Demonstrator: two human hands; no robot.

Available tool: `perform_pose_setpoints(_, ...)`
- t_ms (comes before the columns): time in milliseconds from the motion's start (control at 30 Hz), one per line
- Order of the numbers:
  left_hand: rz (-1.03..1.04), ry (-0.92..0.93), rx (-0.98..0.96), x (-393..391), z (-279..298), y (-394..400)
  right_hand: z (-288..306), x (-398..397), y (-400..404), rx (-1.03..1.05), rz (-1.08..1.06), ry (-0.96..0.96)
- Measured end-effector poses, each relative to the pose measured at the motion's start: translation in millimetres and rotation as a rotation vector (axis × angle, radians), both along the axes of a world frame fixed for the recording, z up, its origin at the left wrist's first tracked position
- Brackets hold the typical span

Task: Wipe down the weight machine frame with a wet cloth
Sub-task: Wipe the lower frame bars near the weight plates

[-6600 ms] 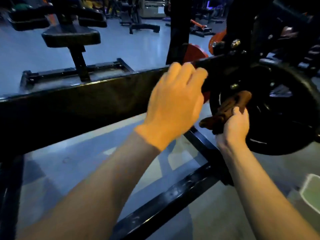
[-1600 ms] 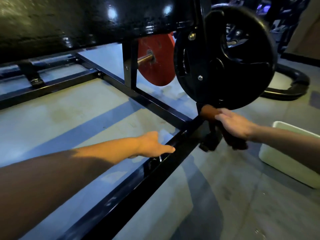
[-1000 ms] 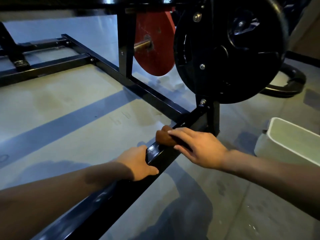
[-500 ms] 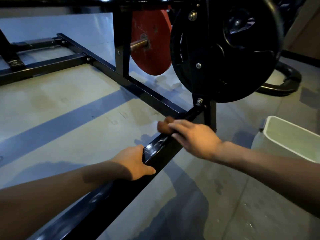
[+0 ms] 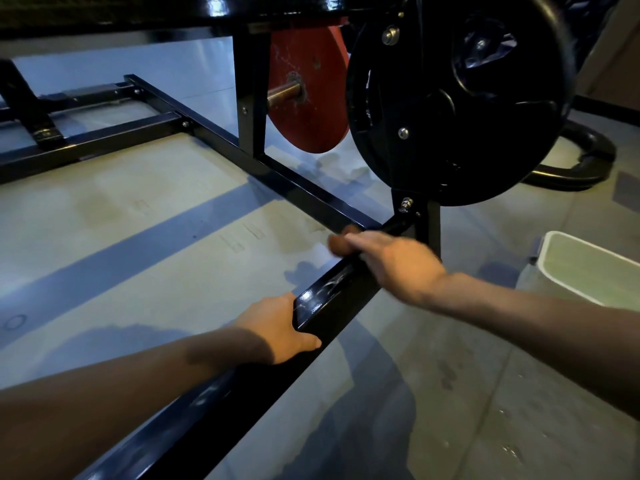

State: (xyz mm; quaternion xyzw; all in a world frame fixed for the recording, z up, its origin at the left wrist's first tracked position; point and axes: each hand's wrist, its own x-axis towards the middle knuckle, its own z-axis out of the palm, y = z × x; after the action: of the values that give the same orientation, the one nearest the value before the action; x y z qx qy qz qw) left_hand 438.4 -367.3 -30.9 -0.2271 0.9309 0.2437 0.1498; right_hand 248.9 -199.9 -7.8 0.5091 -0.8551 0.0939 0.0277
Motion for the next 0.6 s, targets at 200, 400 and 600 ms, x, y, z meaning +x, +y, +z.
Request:
perform_pose_setpoints(200,-0.015,-0.006,-0.040,-1,1,1,2,19,12,0.135,0.548,0.186)
perform_pose_setpoints(400,-0.014,-0.110,-0.160,1,6,3,21,-60,3,0.329,-0.297,0.255)
perform_pose_setpoints(600,-0.028,-0.100,-0.152,2,10,4,20,24,-5,0.294,-0.110,0.080)
